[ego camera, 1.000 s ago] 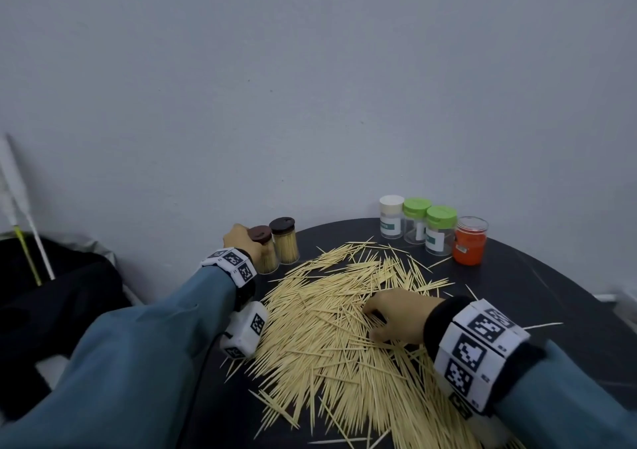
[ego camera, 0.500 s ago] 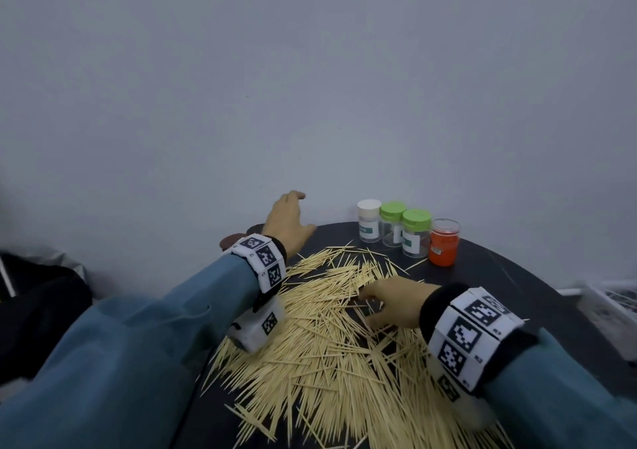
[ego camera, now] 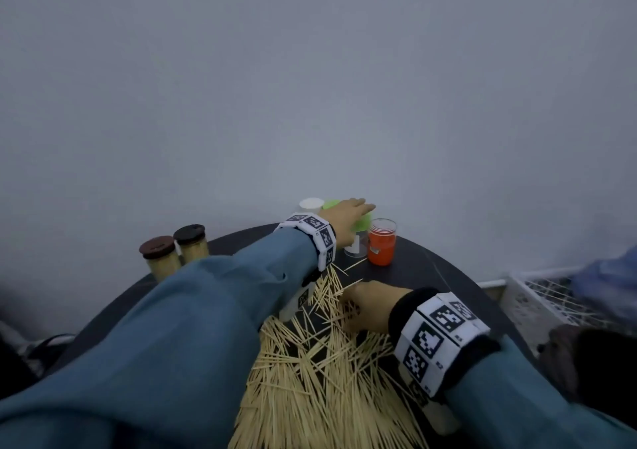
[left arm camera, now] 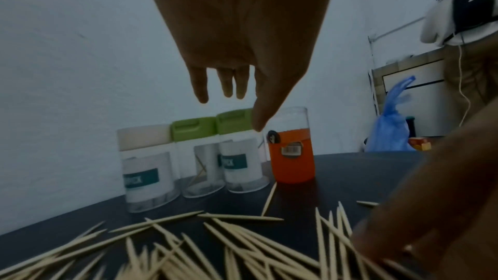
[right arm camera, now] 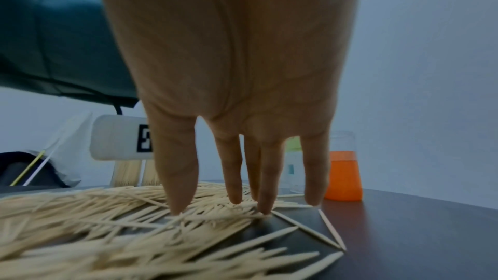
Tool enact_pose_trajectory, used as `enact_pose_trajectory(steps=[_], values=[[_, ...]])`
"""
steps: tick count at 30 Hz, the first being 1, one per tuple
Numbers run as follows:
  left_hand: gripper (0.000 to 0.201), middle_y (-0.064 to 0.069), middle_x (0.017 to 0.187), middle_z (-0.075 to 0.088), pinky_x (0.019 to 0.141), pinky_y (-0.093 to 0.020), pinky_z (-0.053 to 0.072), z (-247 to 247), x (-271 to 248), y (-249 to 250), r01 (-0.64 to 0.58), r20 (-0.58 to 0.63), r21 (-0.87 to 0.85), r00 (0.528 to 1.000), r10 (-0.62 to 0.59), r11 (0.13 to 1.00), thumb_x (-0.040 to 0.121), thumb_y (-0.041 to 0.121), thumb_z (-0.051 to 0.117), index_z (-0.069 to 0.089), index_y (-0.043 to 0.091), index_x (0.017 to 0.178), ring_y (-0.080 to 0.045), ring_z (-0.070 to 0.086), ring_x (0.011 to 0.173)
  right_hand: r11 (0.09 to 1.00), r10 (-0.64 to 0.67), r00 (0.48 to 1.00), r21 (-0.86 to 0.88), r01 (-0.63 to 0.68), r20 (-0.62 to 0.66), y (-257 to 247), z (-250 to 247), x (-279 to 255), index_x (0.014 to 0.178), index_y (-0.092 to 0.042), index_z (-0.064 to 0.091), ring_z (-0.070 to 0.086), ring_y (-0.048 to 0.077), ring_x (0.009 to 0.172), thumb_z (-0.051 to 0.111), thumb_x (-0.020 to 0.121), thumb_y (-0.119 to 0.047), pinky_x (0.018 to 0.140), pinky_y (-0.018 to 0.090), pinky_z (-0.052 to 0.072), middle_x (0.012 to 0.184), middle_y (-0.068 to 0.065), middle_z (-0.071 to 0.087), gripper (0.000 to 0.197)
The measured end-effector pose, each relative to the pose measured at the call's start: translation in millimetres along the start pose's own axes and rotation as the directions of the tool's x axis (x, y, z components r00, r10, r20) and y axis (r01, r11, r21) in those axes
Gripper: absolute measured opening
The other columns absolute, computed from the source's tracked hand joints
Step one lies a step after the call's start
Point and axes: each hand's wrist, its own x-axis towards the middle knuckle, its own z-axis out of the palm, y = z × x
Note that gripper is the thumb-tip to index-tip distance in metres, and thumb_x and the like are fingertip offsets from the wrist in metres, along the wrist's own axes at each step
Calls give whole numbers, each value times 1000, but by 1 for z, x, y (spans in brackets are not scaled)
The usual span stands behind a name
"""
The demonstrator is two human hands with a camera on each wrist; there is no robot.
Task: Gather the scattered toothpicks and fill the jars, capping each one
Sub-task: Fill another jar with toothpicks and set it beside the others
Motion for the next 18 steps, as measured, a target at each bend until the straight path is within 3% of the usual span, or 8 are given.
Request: enact_pose_trajectory(steps=[4,7,11,14,18], values=[[79,-10,158,8,113,-32,19,4,6,12,12,100,100,995,-22,995,86,-5,51,11,14,151,-24,13,144,1000,-2,1000,-8,2,-27,9,0,-3,135,-3,41,43,25,125,53,93,-24,102,32,38,138,13,43,48],[71,-11,151,27,106,-35,30,6,6,16,-2,45,188,999,-6,982,86,-3,53,23,14,148,-27,25,137,1000,22,1000,-16,-22,-9,15,2,-5,133,-4,45,47,25,122,52,94,-25,97,32,40,134,13,49,45],[62,-10,139,43,97,-37,37,8,8,13,35,-33,244,999,-28,969,87,2,55,32,17,143,-27,27,131,999,24,1000,-45,-25,-10,18,4,-8,135,-3,43,45,25,125,48,95,-24,100,31,37,136,13,47,45],[56,-10,134,49,96,-39,38,9,10,11,83,-67,249,995,-68,965,87,5,58,37,14,139,-27,29,129,999,17,1000,-50,-17,-16,16,3,-8,136,-3,42,43,25,126,48,96,-23,100,30,36,138,13,46,46],[61,-11,133,43,96,-40,39,4,6,6,115,-59,170,993,-106,979,82,17,69,40,14,136,-29,35,126,999,13,1000,-43,-13,-18,15,5,-9,136,-4,42,44,25,126,49,95,-23,100,31,37,137,13,46,46]])
